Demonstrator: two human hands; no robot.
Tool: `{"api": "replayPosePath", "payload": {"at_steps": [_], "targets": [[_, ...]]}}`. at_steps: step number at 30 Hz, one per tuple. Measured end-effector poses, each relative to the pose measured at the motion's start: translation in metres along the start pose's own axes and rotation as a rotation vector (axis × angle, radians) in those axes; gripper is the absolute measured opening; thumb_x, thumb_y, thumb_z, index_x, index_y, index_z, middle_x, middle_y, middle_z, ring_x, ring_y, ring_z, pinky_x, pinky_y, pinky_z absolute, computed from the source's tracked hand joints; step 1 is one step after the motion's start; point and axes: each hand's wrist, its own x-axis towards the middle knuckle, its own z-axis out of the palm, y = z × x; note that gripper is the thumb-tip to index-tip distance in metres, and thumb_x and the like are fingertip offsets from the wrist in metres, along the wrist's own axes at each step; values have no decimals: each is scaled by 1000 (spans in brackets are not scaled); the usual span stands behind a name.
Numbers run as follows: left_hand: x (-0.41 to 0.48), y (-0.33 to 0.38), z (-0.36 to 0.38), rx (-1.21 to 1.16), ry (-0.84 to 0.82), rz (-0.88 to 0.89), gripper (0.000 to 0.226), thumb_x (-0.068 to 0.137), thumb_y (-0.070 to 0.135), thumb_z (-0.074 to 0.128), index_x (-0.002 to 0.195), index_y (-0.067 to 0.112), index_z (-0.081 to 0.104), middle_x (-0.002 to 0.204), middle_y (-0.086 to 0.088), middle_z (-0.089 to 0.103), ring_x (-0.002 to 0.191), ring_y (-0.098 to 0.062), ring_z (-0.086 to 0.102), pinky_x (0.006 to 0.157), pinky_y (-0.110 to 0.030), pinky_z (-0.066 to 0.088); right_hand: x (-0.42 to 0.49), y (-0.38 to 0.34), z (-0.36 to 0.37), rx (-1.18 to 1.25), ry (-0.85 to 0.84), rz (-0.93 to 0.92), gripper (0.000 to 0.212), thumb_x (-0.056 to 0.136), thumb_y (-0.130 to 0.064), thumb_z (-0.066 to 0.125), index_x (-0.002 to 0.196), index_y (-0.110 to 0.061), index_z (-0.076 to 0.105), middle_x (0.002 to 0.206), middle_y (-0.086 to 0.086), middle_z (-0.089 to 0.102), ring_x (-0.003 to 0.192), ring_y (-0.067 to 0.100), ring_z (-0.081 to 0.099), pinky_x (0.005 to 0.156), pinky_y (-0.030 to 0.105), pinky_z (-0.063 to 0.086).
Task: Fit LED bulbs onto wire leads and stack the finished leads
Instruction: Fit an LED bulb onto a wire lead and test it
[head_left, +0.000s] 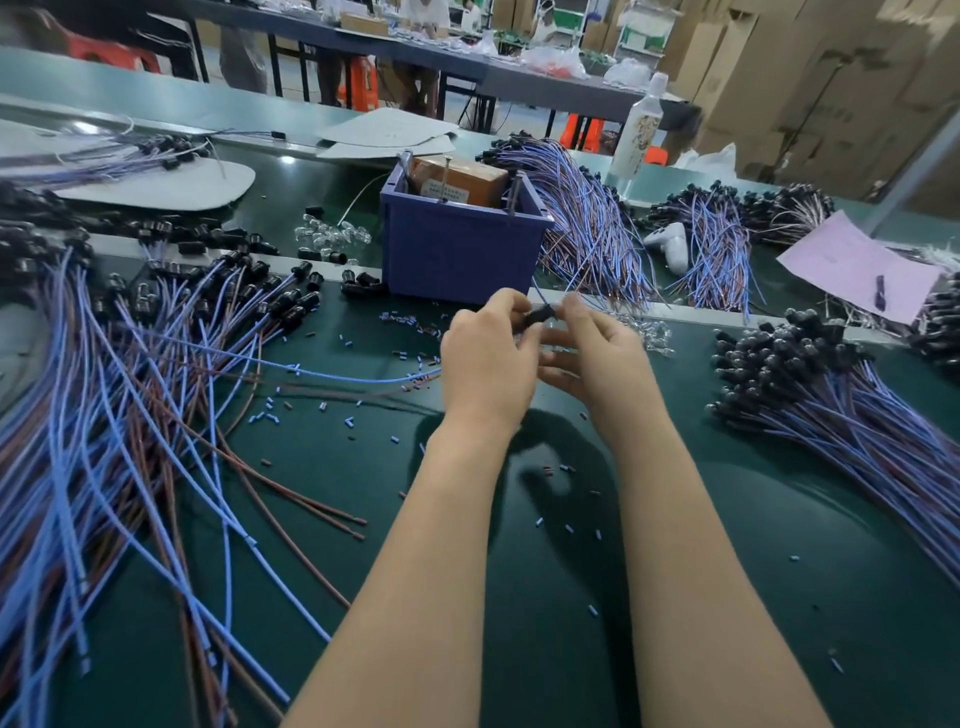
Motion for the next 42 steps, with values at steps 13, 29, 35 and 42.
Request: {"api": "replayPosePath", "payload": {"at_steps": [13,29,35,42], "targets": [[-4,18,-1,-601,-628,-665,67,92,65,31,74,6,58,43,5,48,31,-5,33,33,-11,24,-2,1,-20,385,396,0,20,94,-2,43,80,-11,53,63,5,59,45,7,58,47,18,49],[9,-4,0,-922,82,-481,27,100,14,44,77,10,58,51,8,64,41,3,49,47,-11,45,-12,11,-8,-786,558,-474,19,90,-11,52,104,-8,65,107,7,63,108,25,52,105,34,29],[5,-9,5,-516,47,-316,26,97,18,50,76,10,64,59,4,60,53,-7,53,61,-22,45,-18,18,20,-710,120,-493,20,96,-12,48,101,-7,66,92,7,69,83,20,57,70,23,36],[5,-9,10,-422,19,-224,17,94,20,56,80,13,62,70,3,61,70,-14,57,76,-28,47,-17,21,21,-589,133,-390,16,95,-12,50,90,-7,64,78,0,60,77,19,54,67,24,34]]}}
